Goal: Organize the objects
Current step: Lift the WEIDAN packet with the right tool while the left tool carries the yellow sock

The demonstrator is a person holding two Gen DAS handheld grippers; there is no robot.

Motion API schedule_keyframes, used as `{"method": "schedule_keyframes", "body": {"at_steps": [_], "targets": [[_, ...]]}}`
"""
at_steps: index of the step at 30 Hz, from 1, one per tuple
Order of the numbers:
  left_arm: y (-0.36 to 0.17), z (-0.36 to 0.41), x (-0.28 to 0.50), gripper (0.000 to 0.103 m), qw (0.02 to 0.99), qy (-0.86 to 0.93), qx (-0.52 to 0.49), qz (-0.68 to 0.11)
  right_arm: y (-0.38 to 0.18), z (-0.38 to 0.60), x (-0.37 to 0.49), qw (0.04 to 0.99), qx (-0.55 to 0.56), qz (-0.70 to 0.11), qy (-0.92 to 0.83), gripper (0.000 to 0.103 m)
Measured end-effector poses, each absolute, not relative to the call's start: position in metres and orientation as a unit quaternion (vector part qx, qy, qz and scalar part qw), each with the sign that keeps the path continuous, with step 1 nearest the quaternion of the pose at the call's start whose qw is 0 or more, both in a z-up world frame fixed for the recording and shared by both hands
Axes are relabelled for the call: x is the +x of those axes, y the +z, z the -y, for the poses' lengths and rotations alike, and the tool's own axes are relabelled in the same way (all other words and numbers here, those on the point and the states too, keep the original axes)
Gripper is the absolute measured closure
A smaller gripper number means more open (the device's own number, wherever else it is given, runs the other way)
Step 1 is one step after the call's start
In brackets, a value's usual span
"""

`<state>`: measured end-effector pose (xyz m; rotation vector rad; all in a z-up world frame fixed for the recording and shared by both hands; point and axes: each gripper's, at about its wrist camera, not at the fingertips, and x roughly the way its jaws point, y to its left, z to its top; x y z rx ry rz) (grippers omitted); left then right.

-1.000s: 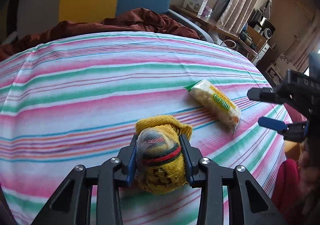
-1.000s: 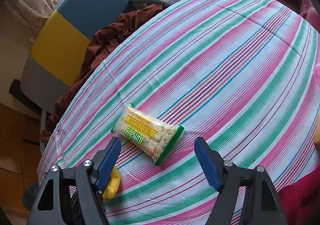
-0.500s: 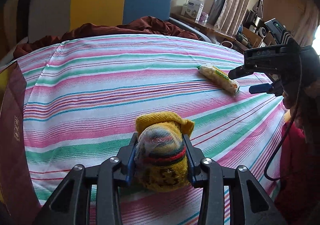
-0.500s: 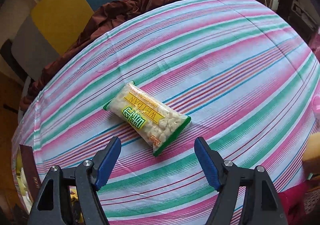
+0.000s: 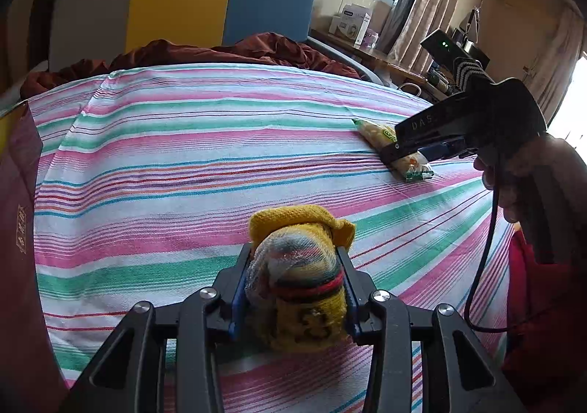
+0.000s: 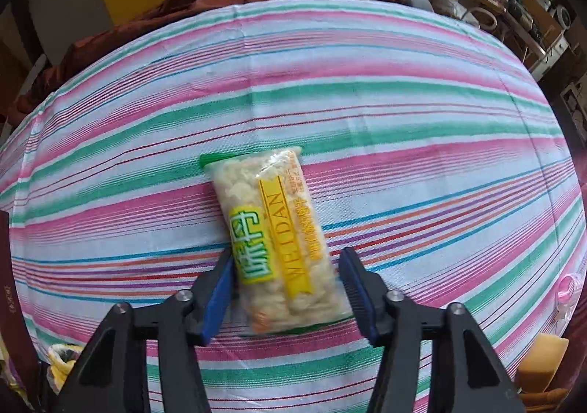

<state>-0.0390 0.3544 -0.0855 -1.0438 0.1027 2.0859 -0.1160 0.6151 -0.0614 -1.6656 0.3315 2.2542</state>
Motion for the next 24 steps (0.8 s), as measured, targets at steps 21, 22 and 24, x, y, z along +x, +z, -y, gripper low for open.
{"method": "schedule_keyframes", "body": {"at_steps": [21,22,24], "targets": [[-0.085,-0.359,-0.035,0.059,0.386,0.829,-0.401,-0.061,-0.068,-0.54,-0.09,0.06,-0.59,-0.038,0.804,0.058],[-0.085,-0.359,-0.035,0.059,0.385,0.829,-0.4,-0.063,-0.068,-0.54,-0.089,0.059,-0.59,-0.036,0.805,0.058],[-0.084,-0.359,-0.034,0.059,0.383,0.831,-0.399,-0.066,-0.068,-0.54,-0.087,0.058,-0.589,-0.033,0.805,0.058]]}}
